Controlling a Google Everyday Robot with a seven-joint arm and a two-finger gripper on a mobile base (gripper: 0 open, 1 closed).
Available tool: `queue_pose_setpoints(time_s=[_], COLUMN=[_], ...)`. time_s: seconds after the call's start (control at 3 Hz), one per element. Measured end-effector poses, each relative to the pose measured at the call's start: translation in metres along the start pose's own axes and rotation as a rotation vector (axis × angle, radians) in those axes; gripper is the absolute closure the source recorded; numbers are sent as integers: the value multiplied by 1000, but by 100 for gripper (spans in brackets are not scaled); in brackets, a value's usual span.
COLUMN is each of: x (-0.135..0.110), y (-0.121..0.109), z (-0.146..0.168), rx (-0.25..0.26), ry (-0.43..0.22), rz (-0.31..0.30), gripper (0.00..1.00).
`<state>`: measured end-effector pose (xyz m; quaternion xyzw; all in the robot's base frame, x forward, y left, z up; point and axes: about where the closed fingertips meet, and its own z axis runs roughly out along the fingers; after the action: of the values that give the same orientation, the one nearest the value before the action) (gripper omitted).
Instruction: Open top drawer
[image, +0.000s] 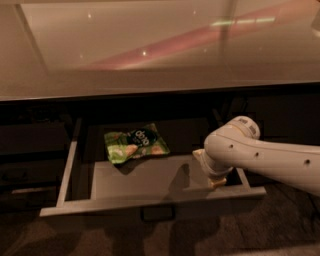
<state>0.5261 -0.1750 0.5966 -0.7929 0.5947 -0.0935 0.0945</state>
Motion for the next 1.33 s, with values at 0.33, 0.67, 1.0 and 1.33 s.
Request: queue_pose_setpoints(time_s=[0.33,0.67,1.0,1.33], x=[0,-4,-3,-5], y=[0,29,27,41], z=[-2,6,2,4], rx=[0,-26,-26,-40], ry=[0,46,46,67], rz=[0,-15,-15,-22], gripper=[0,0,0,0])
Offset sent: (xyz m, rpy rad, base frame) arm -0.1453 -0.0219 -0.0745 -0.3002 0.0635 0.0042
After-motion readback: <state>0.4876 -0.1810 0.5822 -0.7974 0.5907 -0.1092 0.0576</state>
